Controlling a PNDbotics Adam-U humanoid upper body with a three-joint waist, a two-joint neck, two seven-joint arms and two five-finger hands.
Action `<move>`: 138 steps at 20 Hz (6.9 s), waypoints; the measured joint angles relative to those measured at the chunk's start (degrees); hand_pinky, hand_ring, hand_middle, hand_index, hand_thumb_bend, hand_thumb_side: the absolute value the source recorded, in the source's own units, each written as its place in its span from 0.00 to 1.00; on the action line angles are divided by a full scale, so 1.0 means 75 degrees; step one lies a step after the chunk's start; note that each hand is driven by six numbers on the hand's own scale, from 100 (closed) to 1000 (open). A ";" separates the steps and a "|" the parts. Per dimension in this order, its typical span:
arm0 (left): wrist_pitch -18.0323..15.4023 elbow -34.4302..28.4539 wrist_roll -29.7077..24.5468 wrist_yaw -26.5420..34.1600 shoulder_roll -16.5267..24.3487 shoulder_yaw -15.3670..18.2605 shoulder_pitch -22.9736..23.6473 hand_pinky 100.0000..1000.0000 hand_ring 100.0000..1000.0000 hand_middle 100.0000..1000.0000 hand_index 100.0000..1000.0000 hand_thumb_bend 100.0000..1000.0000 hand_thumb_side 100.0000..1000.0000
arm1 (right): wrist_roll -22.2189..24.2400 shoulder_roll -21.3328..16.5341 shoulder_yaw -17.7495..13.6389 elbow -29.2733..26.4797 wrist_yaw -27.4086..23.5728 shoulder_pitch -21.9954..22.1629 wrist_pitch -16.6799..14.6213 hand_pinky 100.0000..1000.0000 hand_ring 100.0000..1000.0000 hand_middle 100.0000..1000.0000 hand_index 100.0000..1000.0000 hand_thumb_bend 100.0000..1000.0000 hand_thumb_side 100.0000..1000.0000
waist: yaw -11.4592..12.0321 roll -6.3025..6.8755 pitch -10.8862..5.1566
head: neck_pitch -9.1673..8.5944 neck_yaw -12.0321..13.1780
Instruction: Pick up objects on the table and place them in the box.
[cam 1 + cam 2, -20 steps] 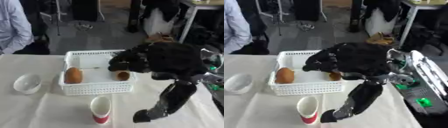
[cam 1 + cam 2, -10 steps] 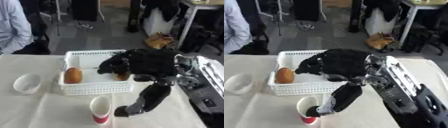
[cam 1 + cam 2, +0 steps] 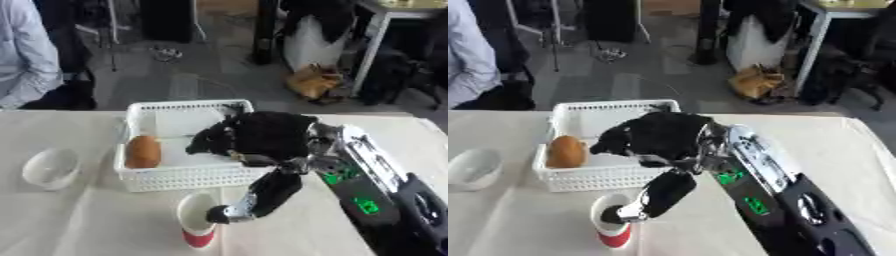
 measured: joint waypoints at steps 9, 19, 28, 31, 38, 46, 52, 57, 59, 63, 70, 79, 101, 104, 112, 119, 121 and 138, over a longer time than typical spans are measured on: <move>0.0009 0.0000 -0.0033 0.0040 -0.0064 0.0000 0.0042 0.89 0.84 0.90 0.96 0.16 1.00 | 0.0097 0.0380 0.0069 0.0509 0.0500 0.0049 0.0097 0.78 0.91 0.95 1.00 0.61 1.00 | 0.0033 -0.0003 0.0007 | 0.0000 -0.0064; 0.0018 0.0000 -0.0079 0.0102 -0.0067 0.0000 0.0060 0.89 0.83 0.89 0.93 0.17 1.00 | 0.0166 0.0584 0.0113 0.0898 0.0557 0.0069 0.0165 0.80 0.95 0.96 1.00 0.70 1.00 | 0.0035 -0.0032 0.0021 | 0.0002 -0.0102; 0.0030 0.0000 -0.0099 0.0121 -0.0105 0.0000 0.0070 0.89 0.83 0.88 0.91 0.17 1.00 | 0.0282 0.0737 0.0197 0.1326 0.0580 0.0012 0.0281 0.80 0.96 0.97 1.00 0.70 1.00 | 0.0089 -0.0043 0.0021 | 0.0002 -0.0164; 0.0029 0.0000 -0.0105 0.0132 -0.0134 0.0000 0.0074 0.89 0.83 0.88 0.90 0.16 1.00 | 0.0239 0.0779 0.0208 0.1549 0.0719 0.0008 0.0239 0.81 0.96 0.97 1.00 0.70 1.00 | 0.0108 -0.0044 0.0023 | 0.0002 -0.0180; 0.0036 0.0000 -0.0135 0.0174 -0.0138 0.0000 0.0074 0.89 0.82 0.86 0.88 0.16 1.00 | 0.0128 0.0861 0.0310 0.1981 0.1042 -0.0040 0.0126 0.80 0.96 0.97 1.00 0.74 0.82 | 0.0148 -0.0046 0.0054 | 0.0002 -0.0225; 0.0044 0.0000 -0.0198 0.0234 -0.0197 -0.0001 0.0074 0.90 0.82 0.84 0.87 0.16 1.00 | 0.0214 0.0933 0.0305 0.2413 0.1433 -0.0170 0.0213 0.78 0.96 0.98 1.00 0.78 0.62 | 0.0165 -0.0047 0.0071 | 0.0000 -0.0245; 0.0044 0.0000 -0.0220 0.0273 -0.0203 -0.0001 0.0074 0.90 0.83 0.83 0.85 0.15 1.00 | 0.0225 0.1011 0.0285 0.2675 0.1519 -0.0238 0.0224 0.77 0.95 0.97 1.00 0.78 0.62 | 0.0214 -0.0048 0.0091 | -0.0006 -0.0293; 0.0048 0.0000 -0.0259 0.0294 -0.0246 -0.0002 0.0074 0.91 0.83 0.83 0.84 0.15 1.00 | 0.0137 0.1050 0.0255 0.2852 0.1577 -0.0241 0.0136 0.76 0.95 0.97 1.00 0.78 0.63 | 0.0244 -0.0048 0.0116 | -0.0008 -0.0314; 0.0050 0.0000 -0.0280 0.0297 -0.0265 -0.0003 0.0074 0.91 0.82 0.83 0.84 0.15 1.00 | 0.0112 0.1076 0.0243 0.2891 0.1584 -0.0251 0.0111 0.76 0.95 0.96 1.00 0.78 0.66 | 0.0244 -0.0049 0.0118 | -0.0008 -0.0325; 0.0058 0.0000 -0.0300 0.0304 -0.0267 -0.0003 0.0074 0.91 0.82 0.82 0.83 0.15 1.00 | 0.0073 0.1137 0.0243 0.2965 0.1591 -0.0304 0.0072 0.76 0.94 0.96 1.00 0.77 0.65 | 0.0254 -0.0050 0.0119 | -0.0008 -0.0336; 0.0053 0.0000 -0.0343 0.0331 -0.0270 -0.0007 0.0073 0.91 0.82 0.81 0.82 0.14 1.00 | 0.0002 0.1214 0.0241 0.3182 0.1755 -0.0322 0.0001 0.72 0.91 0.94 1.00 0.72 0.67 | 0.0345 -0.0056 0.0150 | -0.0035 -0.0361; 0.0045 0.0000 -0.0395 0.0375 -0.0302 -0.0050 0.0067 0.91 0.82 0.81 0.81 0.12 1.00 | -0.0142 0.1281 0.0234 0.3505 0.2200 -0.0405 -0.0144 0.73 0.91 0.95 1.00 0.72 0.66 | 0.0426 -0.0070 0.0174 | -0.0079 -0.0419; 0.0057 0.0000 -0.0471 0.0443 -0.0331 -0.0054 0.0066 0.91 0.82 0.80 0.80 0.09 1.00 | -0.0356 0.1166 0.0146 0.3626 0.2104 -0.0402 -0.0357 0.52 0.72 0.82 0.93 0.48 0.49 | 0.0453 -0.0062 0.0206 | -0.0110 -0.0492; 0.0071 0.0000 -0.0459 0.0443 -0.0331 -0.0053 0.0066 0.91 0.82 0.80 0.80 0.09 1.00 | -0.0332 0.1165 0.0149 0.3638 0.2062 -0.0389 -0.0334 0.50 0.68 0.72 0.84 0.45 0.47 | 0.0441 -0.0061 0.0206 | -0.0110 -0.0493; 0.0087 0.0000 -0.0445 0.0443 -0.0332 -0.0051 0.0066 0.92 0.82 0.80 0.80 0.09 1.00 | -0.0208 0.1124 0.0153 0.3642 0.1809 -0.0403 -0.0210 0.46 0.65 0.67 0.74 0.40 0.45 | 0.0422 -0.0063 0.0203 | -0.0109 -0.0492; 0.0111 0.0000 -0.0444 0.0443 -0.0332 -0.0049 0.0066 0.92 0.82 0.80 0.80 0.08 1.00 | -0.0098 0.1024 0.0199 0.3579 0.1608 -0.0390 -0.0100 0.46 0.62 0.63 0.72 0.37 0.46 | 0.0381 -0.0065 0.0202 | -0.0109 -0.0492; 0.0122 0.0000 -0.0437 0.0443 -0.0332 -0.0049 0.0066 0.92 0.82 0.80 0.80 0.08 1.00 | -0.0070 0.0988 0.0220 0.3525 0.1560 -0.0373 -0.0071 0.45 0.62 0.63 0.71 0.36 0.46 | 0.0377 -0.0065 0.0202 | -0.0109 -0.0492; 0.0176 0.0000 -0.0446 0.0440 -0.0332 -0.0048 0.0066 0.92 0.82 0.80 0.80 0.08 1.00 | 0.0132 0.0680 0.0292 0.2749 0.0996 -0.0672 0.0131 0.42 0.56 0.55 0.68 0.27 0.51 | 0.0299 -0.0022 0.0161 | -0.0109 -0.0528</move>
